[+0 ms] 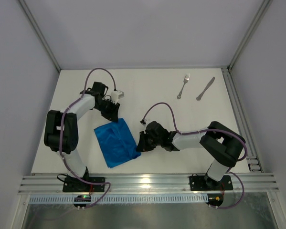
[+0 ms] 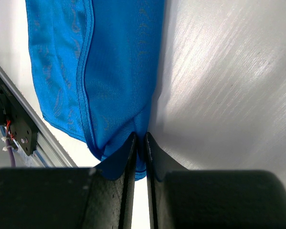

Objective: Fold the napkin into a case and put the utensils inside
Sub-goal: Fold the lower triangle-folded napkin at the center of the board.

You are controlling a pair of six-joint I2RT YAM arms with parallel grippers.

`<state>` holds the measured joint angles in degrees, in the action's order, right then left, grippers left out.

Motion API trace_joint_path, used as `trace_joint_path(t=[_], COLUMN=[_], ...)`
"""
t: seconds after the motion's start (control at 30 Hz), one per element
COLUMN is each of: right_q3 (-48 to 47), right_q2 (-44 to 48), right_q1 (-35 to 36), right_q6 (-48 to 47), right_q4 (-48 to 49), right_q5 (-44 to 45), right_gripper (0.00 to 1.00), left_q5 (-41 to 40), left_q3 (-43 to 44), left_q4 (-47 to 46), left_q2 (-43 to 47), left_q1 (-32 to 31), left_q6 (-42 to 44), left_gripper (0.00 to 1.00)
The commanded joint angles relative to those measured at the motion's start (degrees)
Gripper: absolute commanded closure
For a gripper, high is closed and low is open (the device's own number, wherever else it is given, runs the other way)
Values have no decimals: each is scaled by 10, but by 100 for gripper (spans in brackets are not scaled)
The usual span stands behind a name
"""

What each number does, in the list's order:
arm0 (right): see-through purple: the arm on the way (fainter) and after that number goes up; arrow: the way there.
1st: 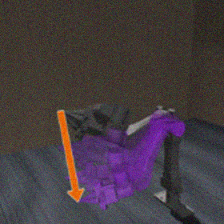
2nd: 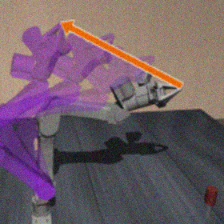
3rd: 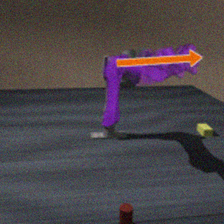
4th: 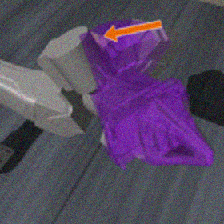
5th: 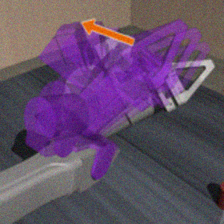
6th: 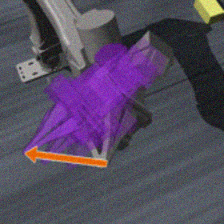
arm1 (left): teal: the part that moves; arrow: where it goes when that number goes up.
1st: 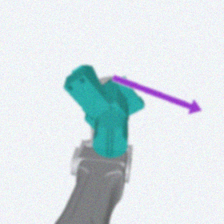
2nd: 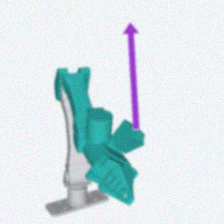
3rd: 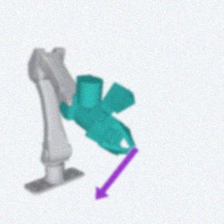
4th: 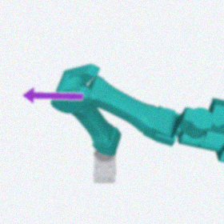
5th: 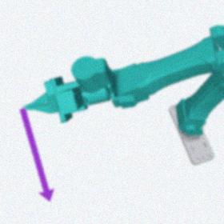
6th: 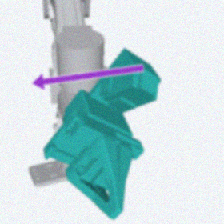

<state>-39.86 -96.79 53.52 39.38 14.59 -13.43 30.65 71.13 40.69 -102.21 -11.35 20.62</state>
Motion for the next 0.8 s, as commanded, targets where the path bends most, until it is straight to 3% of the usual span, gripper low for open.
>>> trace_joint_path(t=[0.0, 0.33, 0.43, 0.57, 0.77], right_q3=[-8, -11, -11, -10, -7], right_q2=[-2, -7, -6, -4, -2], right_q1=[4, 4, 4, 4, 4], right_q6=[-4, -4, -3, -3, -2], right_q4=[5, 6, 6, 5, 4], right_q5=[14, 13, 14, 15, 17], right_gripper=[85, 85, 85, 85, 85], left_q5=[-8, -18, -4, -1, 1], left_q3=[18, 7, 8, 9, 16], left_q4=[0, 0, 2, 5, 11], left_q2=[-10, -11, -9, -10, -3], left_q1=[-2, -2, -2, -2, -2], left_q6=[9, 16, 16, 15, 16], left_gripper=[70, 70, 76, 92, 100])
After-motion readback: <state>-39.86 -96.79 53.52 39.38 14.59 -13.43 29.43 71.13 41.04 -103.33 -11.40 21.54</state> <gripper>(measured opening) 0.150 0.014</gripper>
